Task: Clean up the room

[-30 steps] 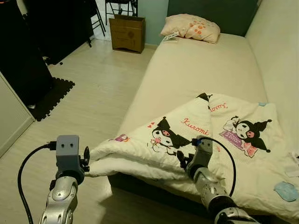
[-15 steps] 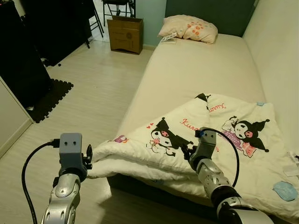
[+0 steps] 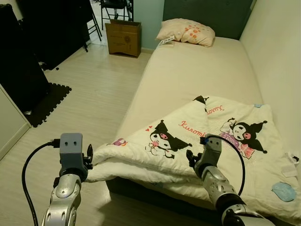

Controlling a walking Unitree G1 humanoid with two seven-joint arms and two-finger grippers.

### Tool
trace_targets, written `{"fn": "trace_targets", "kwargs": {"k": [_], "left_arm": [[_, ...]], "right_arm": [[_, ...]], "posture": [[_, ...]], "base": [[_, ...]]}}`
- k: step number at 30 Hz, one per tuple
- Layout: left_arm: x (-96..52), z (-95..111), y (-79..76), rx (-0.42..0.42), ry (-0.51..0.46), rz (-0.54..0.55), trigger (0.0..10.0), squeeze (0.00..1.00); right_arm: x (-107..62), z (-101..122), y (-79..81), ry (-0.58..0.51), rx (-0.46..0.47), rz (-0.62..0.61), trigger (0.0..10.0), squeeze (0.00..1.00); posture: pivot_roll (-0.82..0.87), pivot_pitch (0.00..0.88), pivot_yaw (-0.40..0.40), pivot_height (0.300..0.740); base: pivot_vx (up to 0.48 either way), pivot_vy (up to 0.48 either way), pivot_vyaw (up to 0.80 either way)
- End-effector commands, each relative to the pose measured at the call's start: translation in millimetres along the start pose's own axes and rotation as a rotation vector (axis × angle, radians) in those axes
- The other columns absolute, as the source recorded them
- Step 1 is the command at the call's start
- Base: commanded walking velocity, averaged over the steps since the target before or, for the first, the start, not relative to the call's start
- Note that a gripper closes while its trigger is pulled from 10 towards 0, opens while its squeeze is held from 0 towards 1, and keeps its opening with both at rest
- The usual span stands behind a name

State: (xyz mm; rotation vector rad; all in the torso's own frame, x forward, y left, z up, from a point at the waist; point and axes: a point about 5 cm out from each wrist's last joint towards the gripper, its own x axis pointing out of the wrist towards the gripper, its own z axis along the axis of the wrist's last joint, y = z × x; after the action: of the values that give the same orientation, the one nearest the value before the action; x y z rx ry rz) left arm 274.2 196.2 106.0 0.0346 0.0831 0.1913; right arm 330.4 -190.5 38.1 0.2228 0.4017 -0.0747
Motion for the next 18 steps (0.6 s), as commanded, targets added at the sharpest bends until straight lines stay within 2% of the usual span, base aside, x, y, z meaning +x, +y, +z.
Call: {"fn": "trace_targets", "kwargs": {"k": [1, 18], "left_arm": [[-1.0, -6, -1.5, 0.001, 0.021, 0.002, 10.0, 0.0], [8.9, 1, 0.2, 0.019, 0.005, -0.019, 10.0, 0.0]], "right_arm": [[-3.0, -5, -6.5, -0.001, 0.006, -0.024, 10.0, 0.0], [-5.0, -4, -16.8, -0.015, 0.009, -0.048, 10.0, 0.0]], "posture": [[-0.02, 0.108, -0.004, 0.74], [0.0, 0.097, 0.022, 0.74]], "base": [[0.0, 0.0, 0.0], [0.0, 0.0, 0.0]]}}
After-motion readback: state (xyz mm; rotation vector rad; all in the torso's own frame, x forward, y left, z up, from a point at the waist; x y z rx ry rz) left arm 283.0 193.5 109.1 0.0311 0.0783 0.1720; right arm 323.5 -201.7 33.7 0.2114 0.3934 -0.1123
